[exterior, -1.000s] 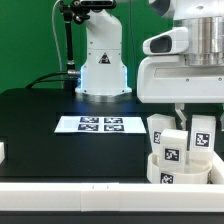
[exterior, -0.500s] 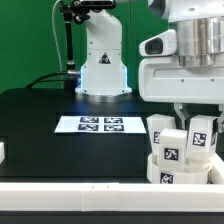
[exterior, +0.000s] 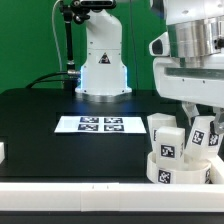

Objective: Assemble stool

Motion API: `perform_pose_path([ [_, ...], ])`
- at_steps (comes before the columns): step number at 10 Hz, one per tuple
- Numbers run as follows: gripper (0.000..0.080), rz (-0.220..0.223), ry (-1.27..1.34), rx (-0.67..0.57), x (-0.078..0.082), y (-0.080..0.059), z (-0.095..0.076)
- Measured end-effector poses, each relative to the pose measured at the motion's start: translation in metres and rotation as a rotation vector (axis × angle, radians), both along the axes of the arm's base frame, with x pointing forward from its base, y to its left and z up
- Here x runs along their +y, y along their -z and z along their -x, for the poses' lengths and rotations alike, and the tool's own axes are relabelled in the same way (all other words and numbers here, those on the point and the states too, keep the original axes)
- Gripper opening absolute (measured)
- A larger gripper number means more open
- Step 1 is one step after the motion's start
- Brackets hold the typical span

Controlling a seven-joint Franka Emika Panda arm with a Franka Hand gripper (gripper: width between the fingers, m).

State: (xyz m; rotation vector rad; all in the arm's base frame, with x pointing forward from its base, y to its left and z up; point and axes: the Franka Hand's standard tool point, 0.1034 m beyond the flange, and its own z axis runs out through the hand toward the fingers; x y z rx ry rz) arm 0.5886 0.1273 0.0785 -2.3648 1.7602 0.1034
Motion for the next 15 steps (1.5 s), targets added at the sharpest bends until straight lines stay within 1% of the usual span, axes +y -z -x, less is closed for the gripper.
perform_pose_path([
  [5, 0.0343, -0.028, 0.201, 0.034, 0.001, 0.000, -0.001],
  [6, 0.0371, -0.033, 0.226, 0.039, 0.002, 0.000, -0.001],
  [7, 0.0371, -0.033, 0.214, 0.037, 0.002, 0.000, -0.001],
  [8, 0.0560, -0.032, 0.208, 0.035, 0.003, -0.001, -0.001],
  [9, 0.0622, -0.029, 0.124, 0.029, 0.006, -0.009, -0.003],
  [10, 0.0641, -0.035, 0.113, 0.029, 0.009, -0.018, -0.004],
  [11, 0.0641, -0.037, 0.078, 0.019, 0.012, -0.024, -0.005],
  [13, 0.0648, -0.024, -0.110, -0.017, 0.010, -0.019, -0.004],
  [15, 0.0649, -0.009, -0.254, -0.045, 0.010, -0.019, -0.003],
])
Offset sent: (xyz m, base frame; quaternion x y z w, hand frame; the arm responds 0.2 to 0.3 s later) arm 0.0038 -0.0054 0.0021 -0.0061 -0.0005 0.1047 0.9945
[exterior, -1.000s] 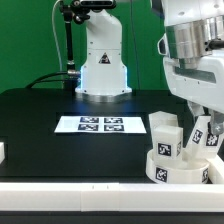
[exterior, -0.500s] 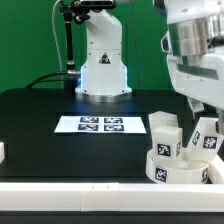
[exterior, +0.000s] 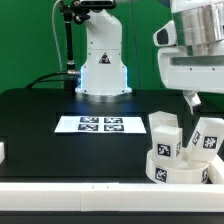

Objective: Assemble stool

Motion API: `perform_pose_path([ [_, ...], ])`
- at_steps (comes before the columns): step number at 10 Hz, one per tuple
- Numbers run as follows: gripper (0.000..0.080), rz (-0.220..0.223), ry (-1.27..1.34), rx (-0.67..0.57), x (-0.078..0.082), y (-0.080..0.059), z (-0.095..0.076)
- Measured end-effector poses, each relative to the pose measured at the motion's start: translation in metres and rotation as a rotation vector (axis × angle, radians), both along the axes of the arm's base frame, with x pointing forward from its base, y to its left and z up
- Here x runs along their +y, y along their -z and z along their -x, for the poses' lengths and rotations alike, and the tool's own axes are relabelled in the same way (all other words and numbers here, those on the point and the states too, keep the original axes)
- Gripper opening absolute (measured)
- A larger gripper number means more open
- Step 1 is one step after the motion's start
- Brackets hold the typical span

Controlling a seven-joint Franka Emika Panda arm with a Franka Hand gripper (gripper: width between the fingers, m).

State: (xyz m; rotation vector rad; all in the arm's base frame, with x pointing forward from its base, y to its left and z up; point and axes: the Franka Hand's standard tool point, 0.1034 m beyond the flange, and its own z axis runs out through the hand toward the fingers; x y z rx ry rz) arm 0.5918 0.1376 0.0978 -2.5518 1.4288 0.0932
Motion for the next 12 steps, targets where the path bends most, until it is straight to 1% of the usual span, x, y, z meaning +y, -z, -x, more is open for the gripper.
perform_pose_path([
  [1, 0.0649, 0.038, -0.169, -0.031, 0.0012, 0.0000, 0.0005],
  [4, 0.0649, 0.081, -0.531, -0.101, 0.0031, -0.0022, 0.0000],
  [6, 0.0649, 0.093, -0.692, -0.134, 0.0026, -0.0019, -0.0007],
  [10, 0.0649, 0.103, -0.912, -0.175, 0.0008, -0.0013, -0.0008],
  [11, 0.0649, 0.115, -1.037, -0.201, -0.0009, -0.0008, -0.0012],
  [12, 0.0649, 0.146, -1.191, -0.246, -0.0034, 0.0008, -0.0023],
])
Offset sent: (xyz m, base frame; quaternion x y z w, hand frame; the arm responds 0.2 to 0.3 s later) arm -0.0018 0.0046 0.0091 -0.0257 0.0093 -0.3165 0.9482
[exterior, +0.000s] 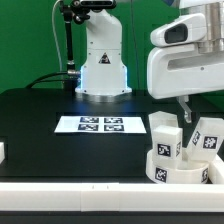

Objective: Assemble stool

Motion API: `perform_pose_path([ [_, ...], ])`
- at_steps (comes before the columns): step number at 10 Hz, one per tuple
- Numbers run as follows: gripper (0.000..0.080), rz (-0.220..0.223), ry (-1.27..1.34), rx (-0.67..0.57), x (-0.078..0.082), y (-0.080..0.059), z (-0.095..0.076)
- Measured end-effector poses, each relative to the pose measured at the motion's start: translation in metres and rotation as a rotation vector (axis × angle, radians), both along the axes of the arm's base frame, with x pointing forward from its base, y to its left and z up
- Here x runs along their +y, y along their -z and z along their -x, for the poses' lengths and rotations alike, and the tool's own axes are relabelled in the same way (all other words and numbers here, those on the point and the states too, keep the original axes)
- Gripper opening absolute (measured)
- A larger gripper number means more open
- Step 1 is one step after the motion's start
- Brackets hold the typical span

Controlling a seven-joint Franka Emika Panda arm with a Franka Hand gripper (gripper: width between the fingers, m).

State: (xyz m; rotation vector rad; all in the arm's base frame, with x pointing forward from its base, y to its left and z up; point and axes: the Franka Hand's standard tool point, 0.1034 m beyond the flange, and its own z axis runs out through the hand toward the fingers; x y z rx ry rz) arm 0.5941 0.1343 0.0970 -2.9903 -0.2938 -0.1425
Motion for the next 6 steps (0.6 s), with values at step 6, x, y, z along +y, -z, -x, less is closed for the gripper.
perform_pose_path([
  [6, 0.0649, 0.111, -0.588, -0.089, -0.0026, 0.0044, 0.0001],
])
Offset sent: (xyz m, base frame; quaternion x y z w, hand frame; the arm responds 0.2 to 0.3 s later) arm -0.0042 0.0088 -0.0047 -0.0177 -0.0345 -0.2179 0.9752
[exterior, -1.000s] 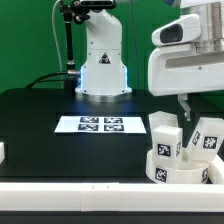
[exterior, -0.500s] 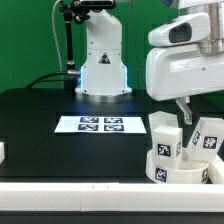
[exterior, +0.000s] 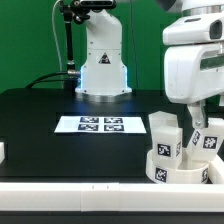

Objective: Assemble stool

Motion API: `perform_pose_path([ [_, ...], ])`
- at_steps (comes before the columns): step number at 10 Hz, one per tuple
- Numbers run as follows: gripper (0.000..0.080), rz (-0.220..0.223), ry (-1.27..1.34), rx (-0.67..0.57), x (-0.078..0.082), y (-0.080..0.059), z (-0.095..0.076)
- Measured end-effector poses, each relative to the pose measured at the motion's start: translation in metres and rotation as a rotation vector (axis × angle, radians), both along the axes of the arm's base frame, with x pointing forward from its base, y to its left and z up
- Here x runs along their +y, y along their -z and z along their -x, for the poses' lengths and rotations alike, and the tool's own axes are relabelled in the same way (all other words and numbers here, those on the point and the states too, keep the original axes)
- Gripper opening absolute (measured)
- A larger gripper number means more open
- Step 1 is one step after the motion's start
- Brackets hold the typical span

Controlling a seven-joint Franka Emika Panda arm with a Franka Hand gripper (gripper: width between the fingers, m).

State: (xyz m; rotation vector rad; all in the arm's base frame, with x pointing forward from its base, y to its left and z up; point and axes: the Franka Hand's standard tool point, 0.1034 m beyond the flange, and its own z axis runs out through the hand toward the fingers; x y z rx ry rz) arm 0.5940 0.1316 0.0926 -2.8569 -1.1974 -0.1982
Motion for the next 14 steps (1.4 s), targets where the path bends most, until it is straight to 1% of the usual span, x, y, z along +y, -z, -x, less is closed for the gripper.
perform_pose_path([
  [1, 0.0649, 0.003, -0.023, -0.002, 0.000, 0.000, 0.000],
  [2, 0.0649, 0.022, -0.121, -0.010, -0.002, 0.001, 0.000],
  [4, 0.0649, 0.082, -0.381, -0.019, -0.003, 0.007, 0.001],
  [5, 0.0649, 0.098, -0.454, -0.021, -0.004, 0.008, 0.000],
  [8, 0.0649, 0.137, -0.639, -0.025, -0.010, 0.012, 0.001],
  [9, 0.0649, 0.138, -0.637, -0.023, -0.011, 0.013, 0.002],
  [10, 0.0552, 0.138, -0.636, -0.022, -0.011, 0.014, 0.002],
  [11, 0.0403, 0.138, -0.636, -0.022, -0.011, 0.014, 0.002],
  [12, 0.0403, 0.138, -0.635, -0.022, -0.012, 0.013, 0.002],
  [13, 0.0338, 0.138, -0.635, -0.022, -0.012, 0.013, 0.002],
  [14, 0.0338, 0.137, -0.628, -0.022, -0.012, 0.013, 0.002],
])
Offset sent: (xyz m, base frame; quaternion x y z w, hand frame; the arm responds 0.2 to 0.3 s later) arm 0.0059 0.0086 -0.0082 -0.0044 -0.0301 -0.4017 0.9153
